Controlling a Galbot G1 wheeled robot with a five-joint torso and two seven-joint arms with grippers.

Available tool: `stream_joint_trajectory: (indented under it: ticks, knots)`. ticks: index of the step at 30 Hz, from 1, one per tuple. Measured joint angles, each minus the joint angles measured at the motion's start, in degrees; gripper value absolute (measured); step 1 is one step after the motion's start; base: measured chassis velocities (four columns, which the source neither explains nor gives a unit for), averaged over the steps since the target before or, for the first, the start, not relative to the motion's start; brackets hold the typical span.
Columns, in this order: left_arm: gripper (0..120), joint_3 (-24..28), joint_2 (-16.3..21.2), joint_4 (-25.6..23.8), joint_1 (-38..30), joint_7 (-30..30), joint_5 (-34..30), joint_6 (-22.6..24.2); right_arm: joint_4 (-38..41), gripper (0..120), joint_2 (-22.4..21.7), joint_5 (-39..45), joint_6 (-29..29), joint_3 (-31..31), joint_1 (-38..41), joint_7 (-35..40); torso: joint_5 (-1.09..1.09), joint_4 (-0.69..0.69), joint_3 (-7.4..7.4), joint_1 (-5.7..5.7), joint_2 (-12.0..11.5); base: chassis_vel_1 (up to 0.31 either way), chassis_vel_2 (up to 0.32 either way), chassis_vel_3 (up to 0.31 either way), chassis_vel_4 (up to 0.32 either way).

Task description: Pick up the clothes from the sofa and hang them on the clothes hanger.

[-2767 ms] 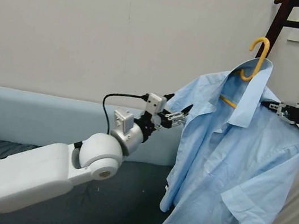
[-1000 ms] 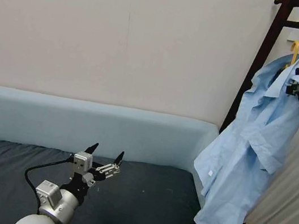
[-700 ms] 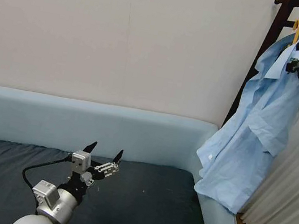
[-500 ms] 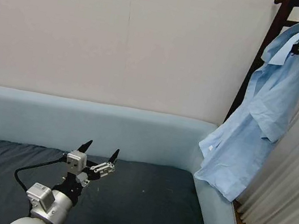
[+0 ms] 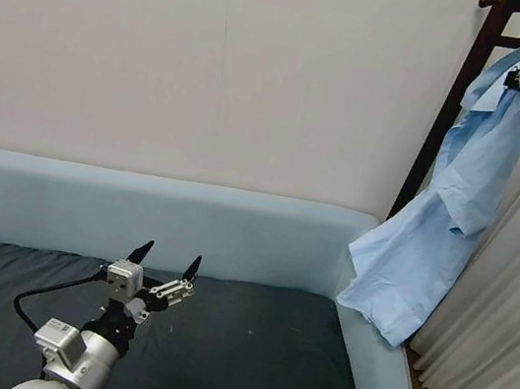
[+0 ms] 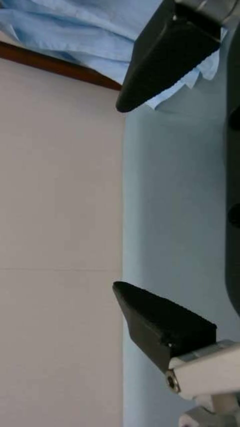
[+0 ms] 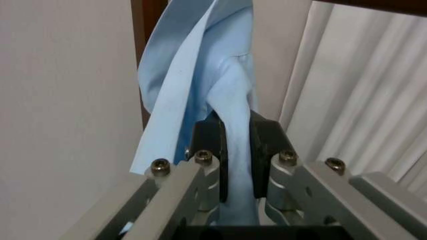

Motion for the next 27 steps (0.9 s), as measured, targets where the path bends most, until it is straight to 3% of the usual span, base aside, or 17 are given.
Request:
stream_joint_trajectory:
  ticks: [7, 15, 18, 22, 24, 27]
  knots:
    - [100, -2.26, 0.76, 0.94, -0.91, -0.09, -2.06, -0.38, -6.03, 8, 3.22, -0.73, 0.05, 0.25, 0.91, -0.71, -0.02, -0.01, 0.00, 0.00, 0.00, 0.000, 0.000, 0.000, 0.000]
    - [100, -2.50, 1.11, -0.21, -0.70, -0.09, -2.50, -0.43, -7.23, 8, 3.66, -1.10, -0.90, 0.56, 0.07, -2.66, 0.01, -0.02, 0.00, 0.00, 0.00, 0.000, 0.000, 0.000, 0.000]
    - [100, -2.50, 1.12, -0.49, -0.51, -0.09, -2.48, -0.44, -4.82, 14, 2.36, -1.64, -1.44, 0.48, -0.54, -4.52, -0.01, -0.01, -0.01, 0.00, 0.00, 0.000, 0.000, 0.000, 0.000]
    - [100, -2.34, 0.85, -0.88, -0.18, -0.57, -2.18, -0.14, 2.09, 34, -1.75, -3.70, -1.72, 0.60, -2.40, -8.23, 0.01, -0.03, -0.01, 0.00, 0.00, 0.000, 0.000, 0.000, 0.000]
    - [100, -2.35, 0.84, -1.04, -0.05, -0.57, -2.12, -0.10, 3.95, 37, -2.77, -3.71, -1.72, 0.47, -2.76, -8.44, 0.01, -0.03, -0.01, 0.00, 0.00, 0.000, 0.000, 0.000, 0.000]
    - [100, -2.40, 0.84, -1.28, 0.13, -0.61, -2.03, 0.04, 9.43, 51, -5.91, -4.14, -1.47, 0.38, -3.89, -8.60, 0.01, -0.02, -0.02, 0.00, 0.01, 0.000, 0.000, 0.000, 0.000]
